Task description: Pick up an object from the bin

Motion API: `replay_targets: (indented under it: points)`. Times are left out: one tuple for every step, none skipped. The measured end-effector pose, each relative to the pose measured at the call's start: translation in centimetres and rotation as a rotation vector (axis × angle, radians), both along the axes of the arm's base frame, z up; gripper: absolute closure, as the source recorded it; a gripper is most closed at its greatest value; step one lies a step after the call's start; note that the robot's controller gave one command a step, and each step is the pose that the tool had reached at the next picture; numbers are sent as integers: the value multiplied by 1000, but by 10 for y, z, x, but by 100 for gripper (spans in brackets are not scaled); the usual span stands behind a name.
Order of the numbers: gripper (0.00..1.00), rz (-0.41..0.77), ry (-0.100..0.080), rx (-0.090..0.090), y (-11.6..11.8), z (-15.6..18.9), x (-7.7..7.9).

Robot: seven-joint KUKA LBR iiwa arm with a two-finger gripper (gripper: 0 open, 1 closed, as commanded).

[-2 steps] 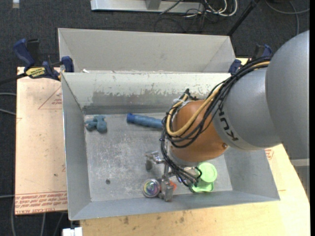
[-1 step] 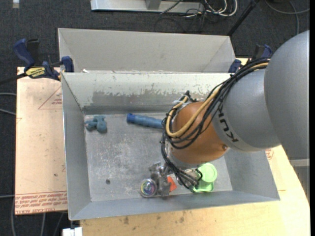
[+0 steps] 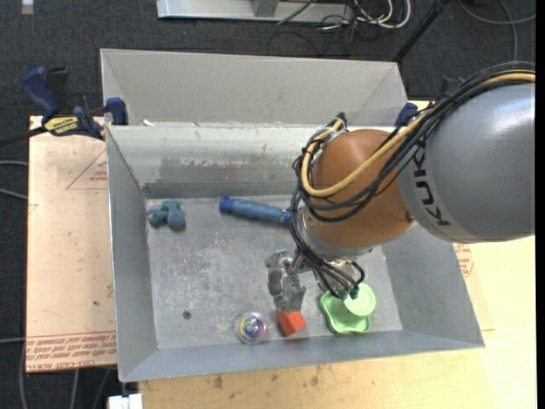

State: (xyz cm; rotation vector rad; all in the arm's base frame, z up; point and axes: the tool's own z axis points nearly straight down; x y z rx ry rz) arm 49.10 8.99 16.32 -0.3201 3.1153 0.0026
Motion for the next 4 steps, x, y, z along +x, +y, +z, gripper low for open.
replay_targets:
  points:
    - [0, -2, 8, -1, 0, -4, -2]
    - [0, -27, 15, -2, -7, -98, 12]
    - [0, 49, -10, 0, 10, -91, -6]
    - [0, 133, -10, 1, -5, -91, -6]
